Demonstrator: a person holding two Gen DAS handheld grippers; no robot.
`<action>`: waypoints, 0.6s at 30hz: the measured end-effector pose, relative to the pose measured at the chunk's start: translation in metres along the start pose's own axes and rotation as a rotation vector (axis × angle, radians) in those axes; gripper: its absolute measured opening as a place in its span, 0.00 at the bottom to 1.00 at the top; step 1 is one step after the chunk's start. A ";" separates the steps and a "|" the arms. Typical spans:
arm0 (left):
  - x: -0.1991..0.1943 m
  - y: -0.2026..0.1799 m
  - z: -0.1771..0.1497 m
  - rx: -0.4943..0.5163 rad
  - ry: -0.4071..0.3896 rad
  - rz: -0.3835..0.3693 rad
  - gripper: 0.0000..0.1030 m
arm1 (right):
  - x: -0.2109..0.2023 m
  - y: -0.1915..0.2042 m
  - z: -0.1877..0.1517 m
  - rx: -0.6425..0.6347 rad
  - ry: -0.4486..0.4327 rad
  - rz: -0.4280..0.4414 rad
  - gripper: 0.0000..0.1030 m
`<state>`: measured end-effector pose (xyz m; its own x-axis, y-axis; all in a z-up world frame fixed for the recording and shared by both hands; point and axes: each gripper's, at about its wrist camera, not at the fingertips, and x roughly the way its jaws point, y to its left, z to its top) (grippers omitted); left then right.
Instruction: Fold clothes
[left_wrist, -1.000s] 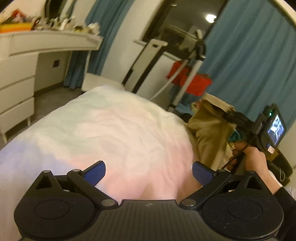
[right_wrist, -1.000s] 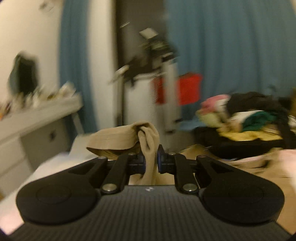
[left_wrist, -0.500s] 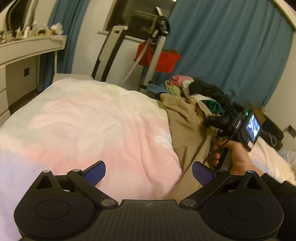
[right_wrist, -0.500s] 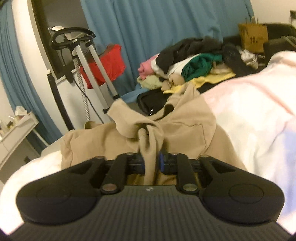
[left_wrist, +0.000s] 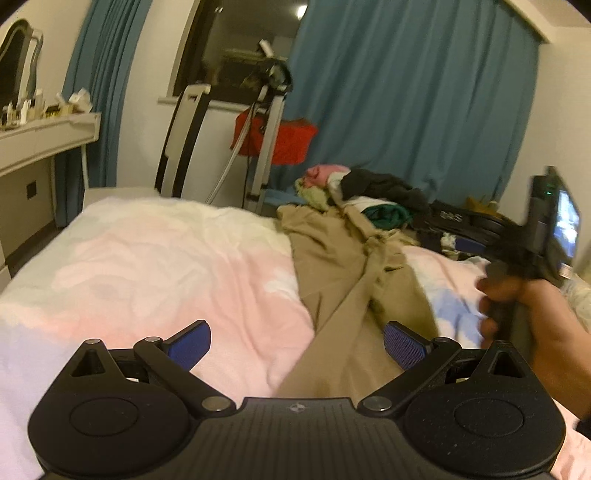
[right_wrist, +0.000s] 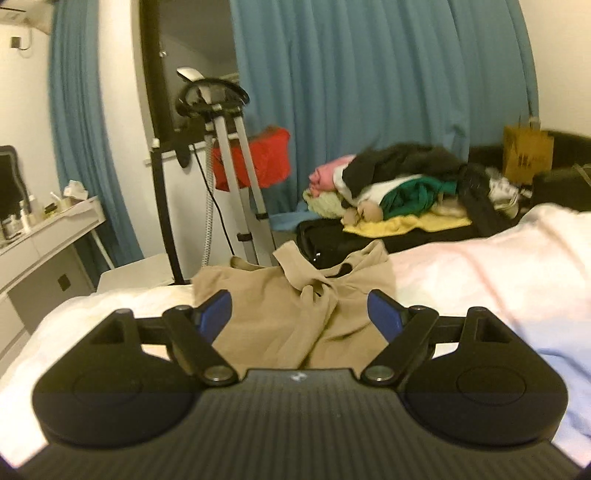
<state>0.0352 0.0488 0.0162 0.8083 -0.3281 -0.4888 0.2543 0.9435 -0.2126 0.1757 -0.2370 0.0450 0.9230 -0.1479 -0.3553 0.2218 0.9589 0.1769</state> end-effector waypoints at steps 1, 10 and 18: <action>-0.006 -0.002 0.000 0.007 -0.005 -0.005 0.98 | -0.017 0.000 0.000 -0.007 -0.002 0.004 0.80; -0.043 -0.018 -0.010 0.120 -0.010 0.063 0.98 | -0.173 -0.011 -0.037 -0.004 0.008 0.024 0.80; -0.025 0.027 -0.024 -0.050 0.171 0.166 0.93 | -0.225 -0.026 -0.075 0.050 0.034 0.035 0.80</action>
<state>0.0093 0.0817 0.0027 0.7342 -0.1761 -0.6557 0.0956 0.9830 -0.1569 -0.0617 -0.2101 0.0513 0.9195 -0.1055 -0.3787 0.2057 0.9500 0.2348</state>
